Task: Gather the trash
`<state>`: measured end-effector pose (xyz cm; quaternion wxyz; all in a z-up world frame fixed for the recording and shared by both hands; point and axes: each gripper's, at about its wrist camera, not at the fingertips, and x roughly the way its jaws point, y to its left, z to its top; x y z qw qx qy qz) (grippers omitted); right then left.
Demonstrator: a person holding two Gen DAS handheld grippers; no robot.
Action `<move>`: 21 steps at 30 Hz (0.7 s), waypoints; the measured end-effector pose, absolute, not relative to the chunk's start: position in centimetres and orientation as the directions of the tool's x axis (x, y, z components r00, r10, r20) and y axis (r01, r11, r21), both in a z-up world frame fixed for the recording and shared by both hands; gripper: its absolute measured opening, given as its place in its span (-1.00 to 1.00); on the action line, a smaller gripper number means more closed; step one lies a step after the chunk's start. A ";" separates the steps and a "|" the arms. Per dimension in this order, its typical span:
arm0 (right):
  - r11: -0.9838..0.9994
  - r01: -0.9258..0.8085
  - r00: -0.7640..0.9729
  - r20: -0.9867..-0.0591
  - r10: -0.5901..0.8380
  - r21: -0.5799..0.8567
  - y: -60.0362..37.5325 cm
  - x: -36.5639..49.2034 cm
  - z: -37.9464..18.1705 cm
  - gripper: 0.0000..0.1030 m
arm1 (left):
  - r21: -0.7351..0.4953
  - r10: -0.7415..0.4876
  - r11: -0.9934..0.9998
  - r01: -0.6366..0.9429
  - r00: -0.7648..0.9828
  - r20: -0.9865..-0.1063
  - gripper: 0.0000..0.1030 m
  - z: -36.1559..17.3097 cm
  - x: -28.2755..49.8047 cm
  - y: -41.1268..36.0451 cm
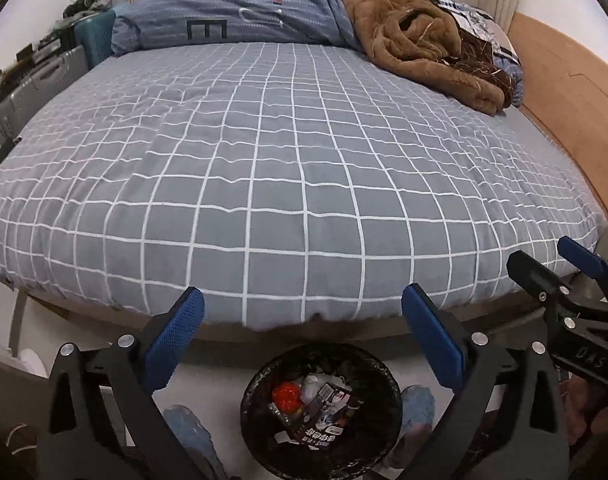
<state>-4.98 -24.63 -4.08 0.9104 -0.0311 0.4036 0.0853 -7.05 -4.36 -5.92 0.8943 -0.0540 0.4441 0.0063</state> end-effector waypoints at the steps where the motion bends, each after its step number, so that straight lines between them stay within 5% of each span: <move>1: 0.983 -0.180 0.658 -0.741 0.133 0.016 -24.6 -5.2 -4.0 0.85 | -0.095 -0.039 0.994 -0.059 0.609 -0.792 0.89 -5.6 -7.5 -4.3; 21: 0.989 -0.136 0.628 -0.768 0.125 0.049 -25.3 -15.4 0.2 0.85 | -0.108 -0.047 0.992 -0.058 0.631 -0.774 0.89 1.3 -17.5 -2.6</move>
